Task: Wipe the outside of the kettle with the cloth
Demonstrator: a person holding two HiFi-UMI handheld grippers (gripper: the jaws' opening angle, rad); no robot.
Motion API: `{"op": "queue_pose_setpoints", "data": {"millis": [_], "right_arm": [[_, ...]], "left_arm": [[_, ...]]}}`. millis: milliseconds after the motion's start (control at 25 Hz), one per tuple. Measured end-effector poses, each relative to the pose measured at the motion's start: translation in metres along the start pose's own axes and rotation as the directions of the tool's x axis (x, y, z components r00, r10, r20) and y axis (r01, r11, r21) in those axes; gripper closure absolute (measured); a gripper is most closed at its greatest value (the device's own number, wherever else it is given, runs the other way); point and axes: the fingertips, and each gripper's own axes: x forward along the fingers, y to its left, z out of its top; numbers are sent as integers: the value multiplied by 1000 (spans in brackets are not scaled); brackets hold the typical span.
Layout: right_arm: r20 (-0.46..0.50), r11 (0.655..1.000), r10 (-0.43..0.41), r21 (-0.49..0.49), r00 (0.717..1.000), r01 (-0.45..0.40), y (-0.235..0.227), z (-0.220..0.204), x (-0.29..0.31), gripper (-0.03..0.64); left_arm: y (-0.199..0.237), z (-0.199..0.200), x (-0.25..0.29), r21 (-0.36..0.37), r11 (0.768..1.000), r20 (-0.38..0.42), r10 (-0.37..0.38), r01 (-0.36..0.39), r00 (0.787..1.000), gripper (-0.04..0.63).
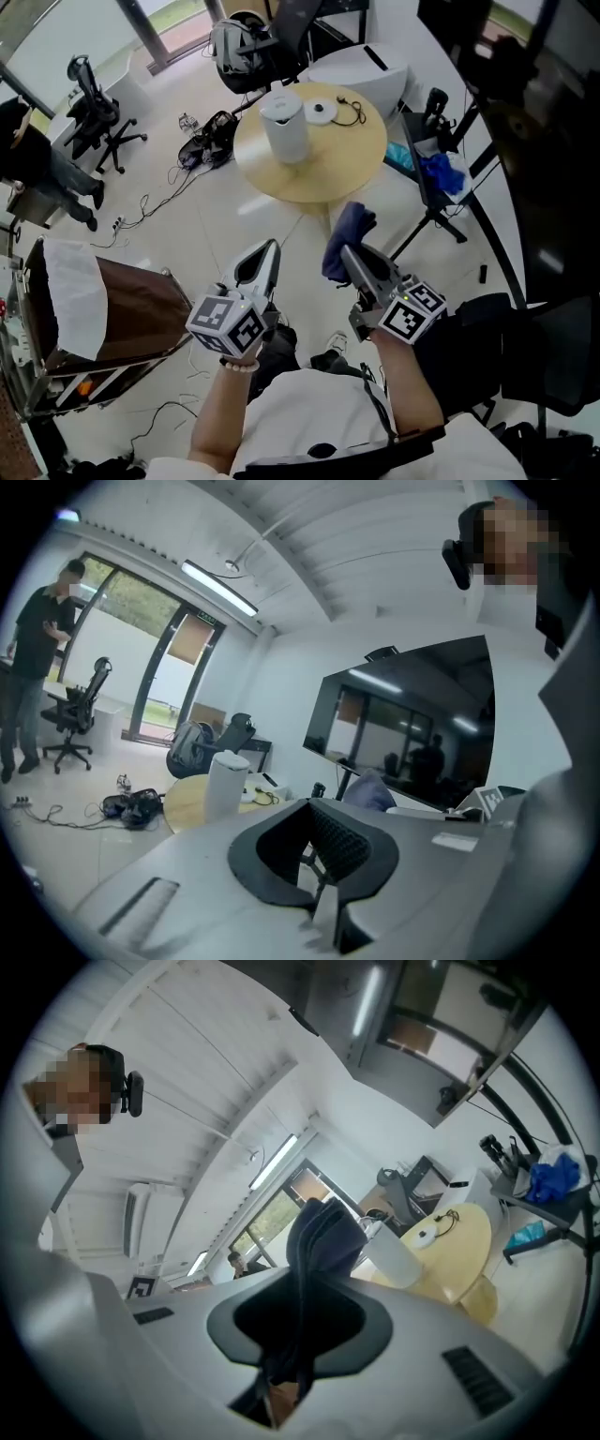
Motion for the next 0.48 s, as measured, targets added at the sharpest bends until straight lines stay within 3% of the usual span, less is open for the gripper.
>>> {"op": "queue_pose_setpoints", "data": {"millis": [240,480], "right_arm": [[-61,990,48,-133,997,-56,39,-6,-9,543],[-127,988,-64,-150,990,45,52,-21,-12,545]], "left_arm": [[-28,11,-19,28,998,62,-52,50,997,595],[-25,6,-38,41,999,35,-25,24,999,595]]}}
